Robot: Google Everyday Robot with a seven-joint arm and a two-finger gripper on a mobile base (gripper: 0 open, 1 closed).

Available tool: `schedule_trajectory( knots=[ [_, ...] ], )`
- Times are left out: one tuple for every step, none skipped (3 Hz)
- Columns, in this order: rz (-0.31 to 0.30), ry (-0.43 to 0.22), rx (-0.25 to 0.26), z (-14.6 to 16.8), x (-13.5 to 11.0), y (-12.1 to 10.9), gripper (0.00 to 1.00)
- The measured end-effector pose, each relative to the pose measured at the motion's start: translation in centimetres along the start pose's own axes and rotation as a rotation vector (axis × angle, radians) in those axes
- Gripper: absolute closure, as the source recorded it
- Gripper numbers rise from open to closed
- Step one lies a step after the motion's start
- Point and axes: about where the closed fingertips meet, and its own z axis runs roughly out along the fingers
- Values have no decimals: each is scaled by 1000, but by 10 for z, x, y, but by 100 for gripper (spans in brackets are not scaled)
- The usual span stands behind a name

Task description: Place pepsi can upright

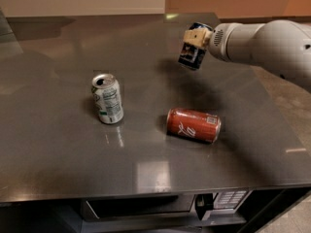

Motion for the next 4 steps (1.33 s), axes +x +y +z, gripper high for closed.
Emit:
schedule_trajectory(
  knots=[
    [-114,64,64,2,-8,-3,100],
    [-260,115,93,5,-16,-2,100],
    [-383,157,112,6,-24,-2,100],
    [-464,192,127,7,-31,-1,100]
  ],
)
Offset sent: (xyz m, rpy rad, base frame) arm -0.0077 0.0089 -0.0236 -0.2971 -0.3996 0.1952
